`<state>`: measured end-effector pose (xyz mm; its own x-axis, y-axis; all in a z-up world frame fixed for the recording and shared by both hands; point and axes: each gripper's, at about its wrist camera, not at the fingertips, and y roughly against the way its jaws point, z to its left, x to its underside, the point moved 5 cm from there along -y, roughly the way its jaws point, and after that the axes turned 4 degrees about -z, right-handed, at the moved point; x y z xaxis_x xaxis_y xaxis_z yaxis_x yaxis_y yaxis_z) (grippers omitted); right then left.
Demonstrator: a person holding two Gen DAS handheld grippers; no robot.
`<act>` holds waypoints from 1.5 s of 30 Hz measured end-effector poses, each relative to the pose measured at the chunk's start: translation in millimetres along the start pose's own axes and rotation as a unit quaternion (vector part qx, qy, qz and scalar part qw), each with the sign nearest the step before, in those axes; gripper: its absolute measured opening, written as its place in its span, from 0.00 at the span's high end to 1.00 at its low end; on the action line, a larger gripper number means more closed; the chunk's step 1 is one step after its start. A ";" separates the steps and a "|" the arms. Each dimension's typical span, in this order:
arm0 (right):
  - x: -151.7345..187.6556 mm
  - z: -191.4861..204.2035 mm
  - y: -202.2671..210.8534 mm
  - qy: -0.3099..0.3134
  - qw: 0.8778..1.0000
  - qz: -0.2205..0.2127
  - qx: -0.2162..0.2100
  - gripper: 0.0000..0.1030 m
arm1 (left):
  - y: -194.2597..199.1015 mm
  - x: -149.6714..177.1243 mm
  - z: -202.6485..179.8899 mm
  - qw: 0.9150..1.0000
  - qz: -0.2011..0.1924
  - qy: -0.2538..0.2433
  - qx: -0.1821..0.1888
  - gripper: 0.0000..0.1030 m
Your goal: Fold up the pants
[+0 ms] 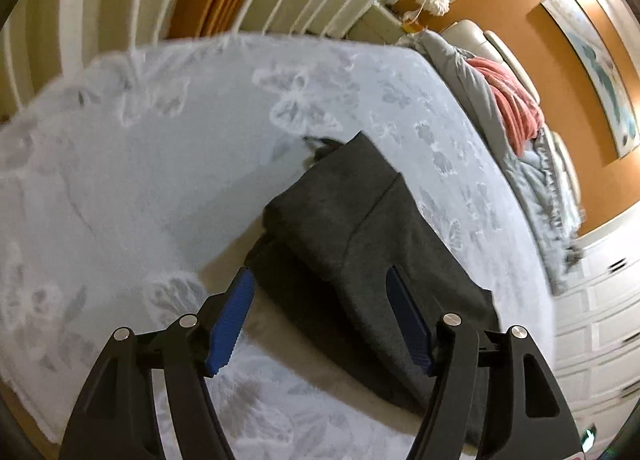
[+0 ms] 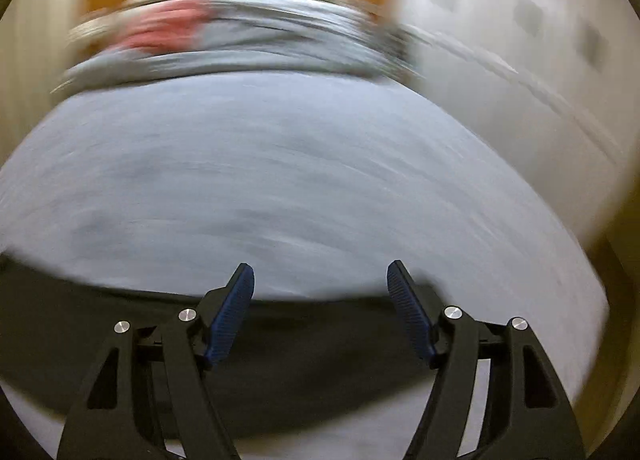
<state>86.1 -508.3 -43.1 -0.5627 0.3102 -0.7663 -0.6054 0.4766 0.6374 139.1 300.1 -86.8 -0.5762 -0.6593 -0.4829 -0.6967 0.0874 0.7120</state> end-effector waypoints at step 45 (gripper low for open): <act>63.8 -130.3 -105.1 -0.049 0.993 0.108 0.017 0.99 | -17.2 152.5 -158.2 0.968 0.001 -0.248 0.034 0.31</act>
<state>40.5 -645.8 -148.6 -0.6190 0.4849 -0.6178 -0.4572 0.4172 0.7855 130.7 79.9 -92.0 -0.7005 -0.2206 -0.6787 -0.7118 0.1476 0.6866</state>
